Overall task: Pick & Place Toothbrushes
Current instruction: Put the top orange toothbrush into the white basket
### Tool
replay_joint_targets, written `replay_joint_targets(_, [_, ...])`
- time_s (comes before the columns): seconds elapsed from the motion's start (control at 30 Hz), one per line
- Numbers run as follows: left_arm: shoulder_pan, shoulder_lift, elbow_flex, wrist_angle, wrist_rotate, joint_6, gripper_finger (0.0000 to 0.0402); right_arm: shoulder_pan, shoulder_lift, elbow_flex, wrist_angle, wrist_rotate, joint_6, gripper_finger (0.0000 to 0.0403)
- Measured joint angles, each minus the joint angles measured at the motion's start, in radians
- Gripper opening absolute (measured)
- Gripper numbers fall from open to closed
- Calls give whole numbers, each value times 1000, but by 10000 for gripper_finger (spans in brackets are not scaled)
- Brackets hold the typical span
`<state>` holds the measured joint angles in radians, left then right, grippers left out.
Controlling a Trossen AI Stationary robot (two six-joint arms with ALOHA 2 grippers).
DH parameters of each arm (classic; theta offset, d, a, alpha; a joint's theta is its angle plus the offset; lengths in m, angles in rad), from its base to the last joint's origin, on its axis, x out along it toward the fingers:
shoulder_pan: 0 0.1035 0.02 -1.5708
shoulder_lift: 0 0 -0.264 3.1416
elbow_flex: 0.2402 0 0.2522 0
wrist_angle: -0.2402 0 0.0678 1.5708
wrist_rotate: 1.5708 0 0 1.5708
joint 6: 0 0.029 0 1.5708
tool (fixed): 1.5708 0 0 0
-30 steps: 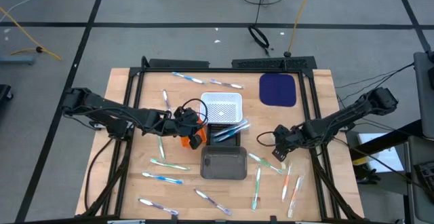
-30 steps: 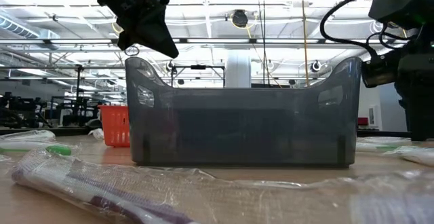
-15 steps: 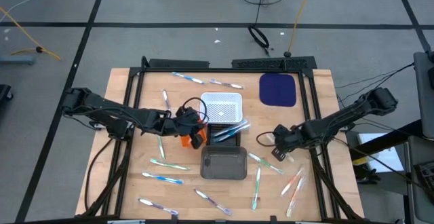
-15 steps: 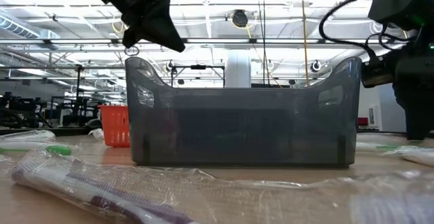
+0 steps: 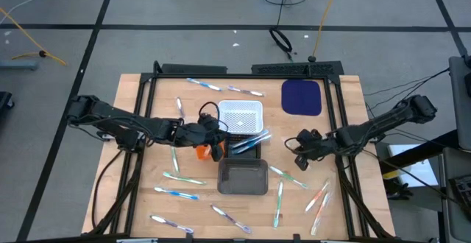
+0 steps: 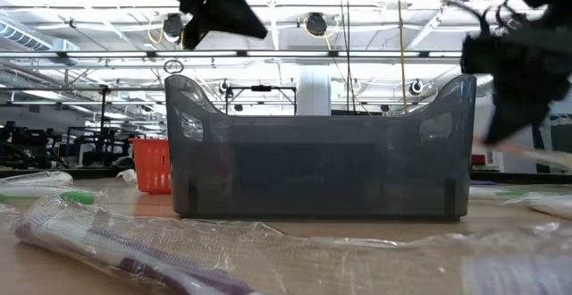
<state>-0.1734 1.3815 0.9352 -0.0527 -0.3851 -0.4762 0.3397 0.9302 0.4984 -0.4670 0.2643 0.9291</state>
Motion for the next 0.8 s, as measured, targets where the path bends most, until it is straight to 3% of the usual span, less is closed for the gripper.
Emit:
replay_joint_targets(0.23, [8,0,0,190,31,95,22,0,-70,0,367,107,-306,6])
replay_joint_targets(0.47, [18,39,0,370,65,163,94,0,-45,1,746,131,-600,6])
replay_joint_targets(0.8, [25,183,0,692,91,189,165,-23,52,2,994,132,-759,6])
